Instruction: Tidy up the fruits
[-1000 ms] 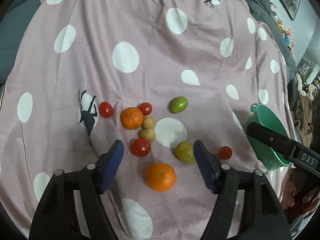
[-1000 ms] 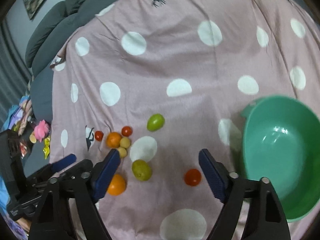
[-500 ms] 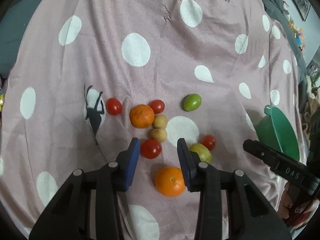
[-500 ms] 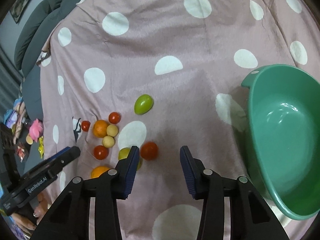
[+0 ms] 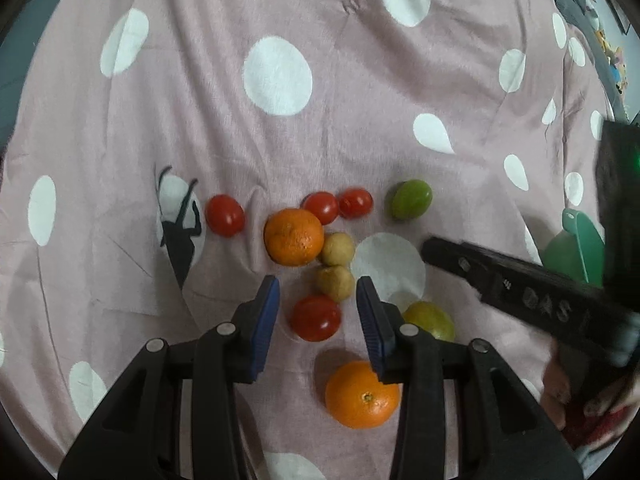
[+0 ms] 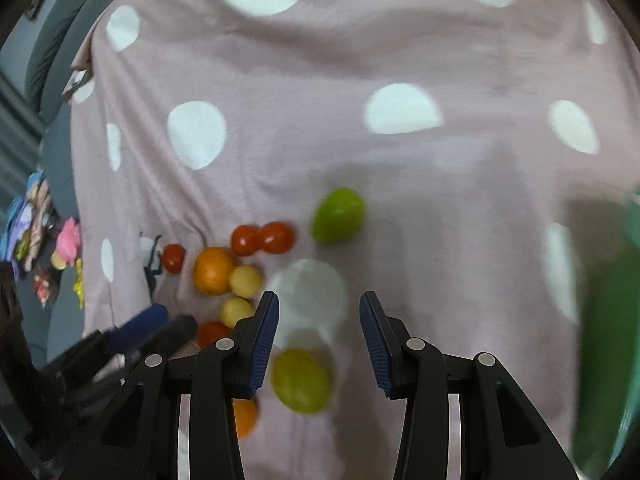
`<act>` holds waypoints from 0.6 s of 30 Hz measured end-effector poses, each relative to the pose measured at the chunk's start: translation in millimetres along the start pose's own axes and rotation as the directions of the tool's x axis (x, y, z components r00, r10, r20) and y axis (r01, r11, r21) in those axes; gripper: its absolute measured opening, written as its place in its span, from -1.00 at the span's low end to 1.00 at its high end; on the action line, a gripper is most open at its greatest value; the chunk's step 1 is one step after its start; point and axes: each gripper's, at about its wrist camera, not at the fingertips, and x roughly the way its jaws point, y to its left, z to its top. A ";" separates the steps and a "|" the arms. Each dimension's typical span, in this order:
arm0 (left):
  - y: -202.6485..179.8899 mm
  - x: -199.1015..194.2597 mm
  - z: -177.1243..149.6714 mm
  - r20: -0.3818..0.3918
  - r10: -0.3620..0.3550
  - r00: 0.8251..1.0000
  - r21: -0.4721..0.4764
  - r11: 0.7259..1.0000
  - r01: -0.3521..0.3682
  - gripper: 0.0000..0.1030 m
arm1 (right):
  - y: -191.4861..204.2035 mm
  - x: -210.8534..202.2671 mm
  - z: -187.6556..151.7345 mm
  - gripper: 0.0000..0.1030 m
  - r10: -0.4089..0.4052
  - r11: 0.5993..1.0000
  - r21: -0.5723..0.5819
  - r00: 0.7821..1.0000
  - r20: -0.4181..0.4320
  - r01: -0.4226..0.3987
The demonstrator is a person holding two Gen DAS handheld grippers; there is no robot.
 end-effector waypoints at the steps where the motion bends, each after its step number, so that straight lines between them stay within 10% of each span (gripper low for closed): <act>1: 1.8 1.1 -1.1 -0.014 -0.007 1.000 -0.013 1.000 0.007 -0.24 | 1.7 4.6 4.3 -0.12 0.011 1.000 0.000 1.000 -0.010 -0.011; 18: 3.4 21.0 -13.7 -0.078 -0.016 0.997 -0.012 1.000 0.015 -0.31 | 27.9 56.0 48.5 -0.12 0.014 1.000 -0.012 0.996 -0.092 -0.016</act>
